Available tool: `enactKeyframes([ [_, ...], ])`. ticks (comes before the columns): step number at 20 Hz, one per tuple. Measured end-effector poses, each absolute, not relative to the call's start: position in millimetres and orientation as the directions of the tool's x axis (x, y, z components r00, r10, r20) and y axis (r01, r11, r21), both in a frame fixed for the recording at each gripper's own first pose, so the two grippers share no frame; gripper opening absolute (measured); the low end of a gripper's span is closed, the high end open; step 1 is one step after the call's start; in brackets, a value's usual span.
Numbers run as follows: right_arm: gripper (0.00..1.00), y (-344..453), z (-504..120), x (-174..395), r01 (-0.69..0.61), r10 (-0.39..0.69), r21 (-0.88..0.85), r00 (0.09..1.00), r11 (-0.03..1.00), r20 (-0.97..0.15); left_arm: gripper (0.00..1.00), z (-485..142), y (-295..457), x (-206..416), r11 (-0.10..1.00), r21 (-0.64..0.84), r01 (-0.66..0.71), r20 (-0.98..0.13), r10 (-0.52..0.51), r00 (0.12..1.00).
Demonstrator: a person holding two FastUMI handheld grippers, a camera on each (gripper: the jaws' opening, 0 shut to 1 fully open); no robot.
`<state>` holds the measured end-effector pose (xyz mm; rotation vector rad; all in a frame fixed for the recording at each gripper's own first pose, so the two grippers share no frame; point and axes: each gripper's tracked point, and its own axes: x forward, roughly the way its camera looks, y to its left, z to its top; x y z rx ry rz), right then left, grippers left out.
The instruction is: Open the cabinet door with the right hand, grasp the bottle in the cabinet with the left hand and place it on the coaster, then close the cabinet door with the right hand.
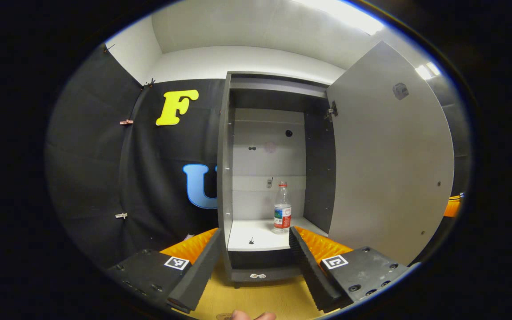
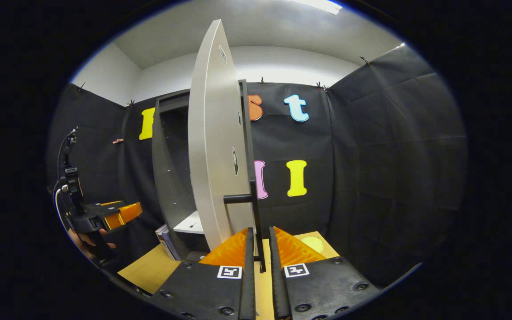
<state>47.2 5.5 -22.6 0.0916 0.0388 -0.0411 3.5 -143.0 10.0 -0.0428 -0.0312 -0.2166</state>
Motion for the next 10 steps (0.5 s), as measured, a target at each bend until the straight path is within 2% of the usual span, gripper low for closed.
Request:
enactKeyframes([
  [2,0.2,-5,-23,45,0.072,-0.068,0.079,0.997,0.994,-0.042,0.93,13,-150,5,0.974,-0.036,0.223,0.039,-0.222,0.974],
  [10,0.19,-8,-20,45,0.067,-0.065,0.08,0.997,0.995,-0.029,0.92,16,-186,22,0.963,-0.043,0.267,0.051,-0.265,0.963],
])
